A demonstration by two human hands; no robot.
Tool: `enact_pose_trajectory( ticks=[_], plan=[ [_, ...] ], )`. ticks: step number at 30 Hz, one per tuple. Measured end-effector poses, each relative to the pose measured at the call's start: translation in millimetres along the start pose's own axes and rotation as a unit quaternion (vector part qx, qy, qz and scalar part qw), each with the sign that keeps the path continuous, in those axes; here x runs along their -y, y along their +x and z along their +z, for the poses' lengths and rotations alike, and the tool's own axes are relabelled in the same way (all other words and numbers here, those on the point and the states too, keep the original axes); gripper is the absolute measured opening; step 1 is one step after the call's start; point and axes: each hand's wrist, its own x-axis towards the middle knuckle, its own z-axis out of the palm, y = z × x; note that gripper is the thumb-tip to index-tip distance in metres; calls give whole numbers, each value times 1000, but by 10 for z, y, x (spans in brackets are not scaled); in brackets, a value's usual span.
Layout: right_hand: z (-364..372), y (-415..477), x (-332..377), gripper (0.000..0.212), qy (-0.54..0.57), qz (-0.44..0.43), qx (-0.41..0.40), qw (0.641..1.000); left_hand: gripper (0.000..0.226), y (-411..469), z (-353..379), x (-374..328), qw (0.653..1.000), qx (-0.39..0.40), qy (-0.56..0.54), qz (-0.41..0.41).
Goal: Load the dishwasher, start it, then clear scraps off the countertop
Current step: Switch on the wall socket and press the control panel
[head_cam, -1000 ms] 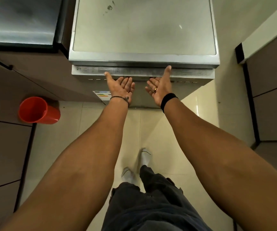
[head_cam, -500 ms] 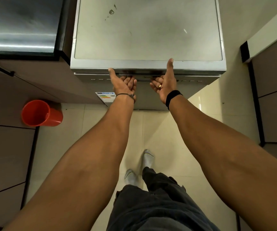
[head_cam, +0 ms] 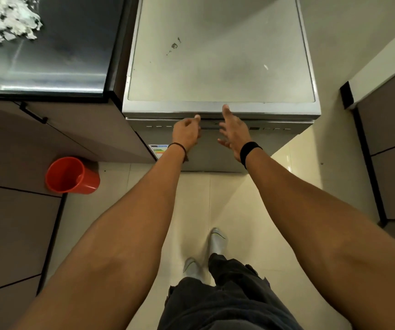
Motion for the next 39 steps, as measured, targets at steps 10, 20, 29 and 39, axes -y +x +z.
enact_pose_trajectory(
  ticks=[10,20,29,39],
  plan=[
    [248,-656,679,64,-297,-243,20,923,69,-627,-533,-571,920,-48,251,298],
    [574,-1103,1754,61,-467,-445,-82,760,73,-1030,-1322,-1531,801,-160,332,472],
    [948,-820,2789,64,-501,-516,-140,681,62,-638,-1751,-2494,732,-239,366,523],
    [1391,368,3924,68,-518,-540,-137,649,67,599,-1951,-3656,678,-296,422,524]
  ],
)
